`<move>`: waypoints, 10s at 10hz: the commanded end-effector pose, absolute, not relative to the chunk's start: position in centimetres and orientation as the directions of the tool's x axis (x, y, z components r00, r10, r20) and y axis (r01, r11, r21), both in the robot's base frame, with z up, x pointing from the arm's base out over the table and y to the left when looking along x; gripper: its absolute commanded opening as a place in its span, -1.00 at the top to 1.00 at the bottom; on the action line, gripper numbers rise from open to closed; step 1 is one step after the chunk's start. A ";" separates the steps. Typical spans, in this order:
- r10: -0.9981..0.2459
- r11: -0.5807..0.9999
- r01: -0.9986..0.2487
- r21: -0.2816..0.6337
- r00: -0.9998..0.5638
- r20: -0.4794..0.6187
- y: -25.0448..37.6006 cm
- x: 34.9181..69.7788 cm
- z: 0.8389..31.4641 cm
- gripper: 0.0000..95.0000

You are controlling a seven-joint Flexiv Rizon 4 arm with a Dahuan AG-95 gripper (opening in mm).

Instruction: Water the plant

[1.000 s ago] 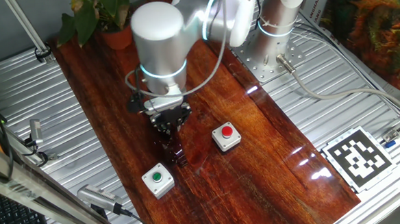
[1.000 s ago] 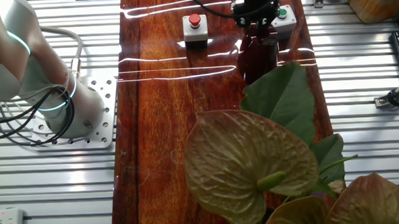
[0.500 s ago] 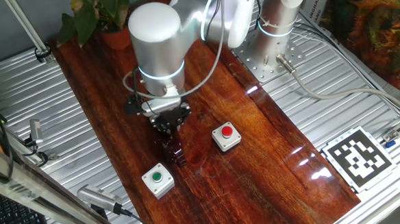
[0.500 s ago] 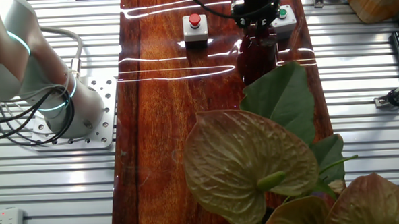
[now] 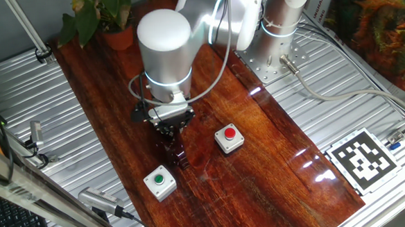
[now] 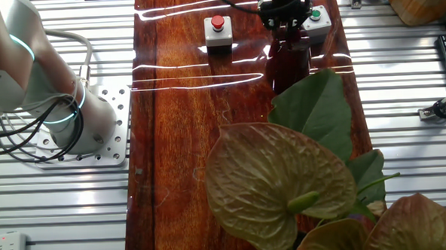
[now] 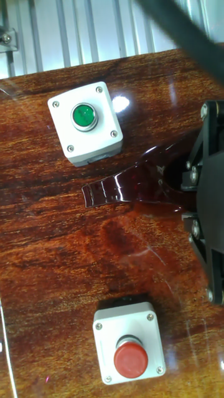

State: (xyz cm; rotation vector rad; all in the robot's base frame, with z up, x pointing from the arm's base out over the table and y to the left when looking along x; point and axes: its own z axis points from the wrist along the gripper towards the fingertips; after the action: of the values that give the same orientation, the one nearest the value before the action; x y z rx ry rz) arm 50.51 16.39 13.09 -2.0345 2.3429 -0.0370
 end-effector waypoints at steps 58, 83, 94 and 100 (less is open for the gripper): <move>-0.973 0.079 -0.997 -0.023 -0.072 -0.219 -4.0 44.3 22.2 1.00; -0.961 0.098 -0.995 -0.037 -0.085 -0.263 -4.0 44.2 22.5 1.00; -0.981 0.172 -0.985 -0.020 -0.170 -0.097 -4.1 44.4 22.0 1.00; -0.935 0.354 -0.935 0.001 -0.354 -0.029 -4.1 44.4 22.0 1.00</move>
State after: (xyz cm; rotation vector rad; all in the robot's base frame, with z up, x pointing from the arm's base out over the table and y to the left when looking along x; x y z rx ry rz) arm 44.51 -4.07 21.95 -1.8082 2.5363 0.0338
